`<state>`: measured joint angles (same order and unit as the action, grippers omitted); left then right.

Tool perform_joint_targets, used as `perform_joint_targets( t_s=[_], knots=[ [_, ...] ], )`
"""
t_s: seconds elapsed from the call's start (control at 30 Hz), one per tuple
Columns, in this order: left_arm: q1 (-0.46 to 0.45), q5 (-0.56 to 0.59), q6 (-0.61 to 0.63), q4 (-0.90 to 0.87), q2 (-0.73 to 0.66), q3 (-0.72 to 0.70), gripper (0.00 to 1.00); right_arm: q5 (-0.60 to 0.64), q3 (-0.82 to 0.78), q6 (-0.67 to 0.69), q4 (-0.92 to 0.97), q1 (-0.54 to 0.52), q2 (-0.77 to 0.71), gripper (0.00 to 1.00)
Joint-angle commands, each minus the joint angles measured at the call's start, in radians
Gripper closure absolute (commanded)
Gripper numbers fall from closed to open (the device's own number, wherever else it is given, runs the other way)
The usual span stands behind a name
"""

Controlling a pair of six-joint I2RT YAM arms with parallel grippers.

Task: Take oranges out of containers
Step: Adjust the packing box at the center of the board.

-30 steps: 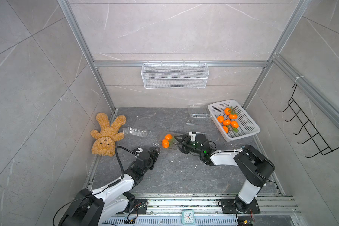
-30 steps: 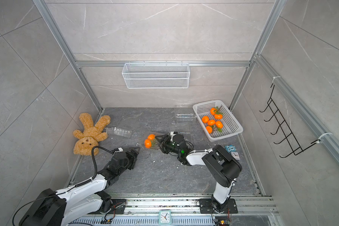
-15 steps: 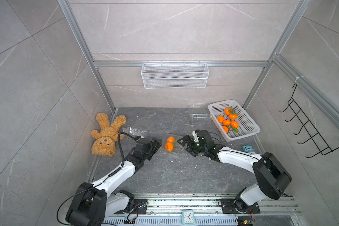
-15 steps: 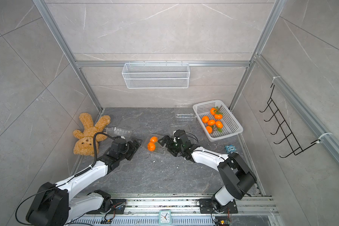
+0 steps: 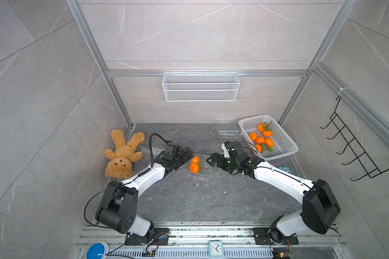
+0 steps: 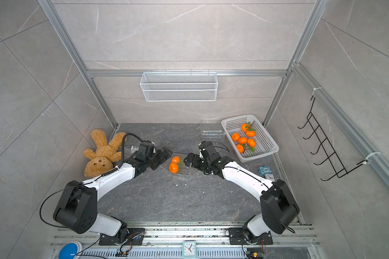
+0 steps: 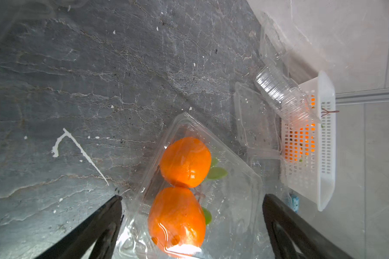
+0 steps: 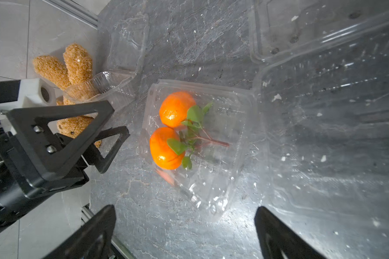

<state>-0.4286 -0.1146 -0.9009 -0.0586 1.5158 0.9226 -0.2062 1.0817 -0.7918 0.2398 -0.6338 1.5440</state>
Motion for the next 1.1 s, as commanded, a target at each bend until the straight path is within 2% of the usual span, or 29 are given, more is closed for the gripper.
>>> perform_joint_targets(
  t_s=[0.0,0.27,0.5,0.63,0.87,1.07],
  knots=[
    [0.014,-0.007,0.074,-0.026,0.055,0.038,0.01,0.002,0.043,0.056,0.074,-0.019,0.065,0.08],
    [0.023,-0.08,0.034,0.113,0.119,0.012,0.01,0.086,0.08,0.107,0.149,-0.029,0.137,0.21],
    [0.024,-0.121,-0.05,0.272,0.101,-0.076,0.01,0.054,0.121,0.14,0.104,-0.03,0.217,0.31],
    [0.023,-0.135,-0.095,0.345,0.077,-0.131,0.01,0.061,0.179,0.183,0.139,-0.031,0.261,0.34],
    [0.0,-0.095,-0.162,0.421,-0.008,-0.237,0.01,0.031,0.288,0.284,0.174,-0.03,0.324,0.38],
    [-0.065,-0.009,-0.208,0.436,-0.112,-0.33,0.02,-0.024,0.422,0.354,0.196,-0.03,0.42,0.38]
  ],
)
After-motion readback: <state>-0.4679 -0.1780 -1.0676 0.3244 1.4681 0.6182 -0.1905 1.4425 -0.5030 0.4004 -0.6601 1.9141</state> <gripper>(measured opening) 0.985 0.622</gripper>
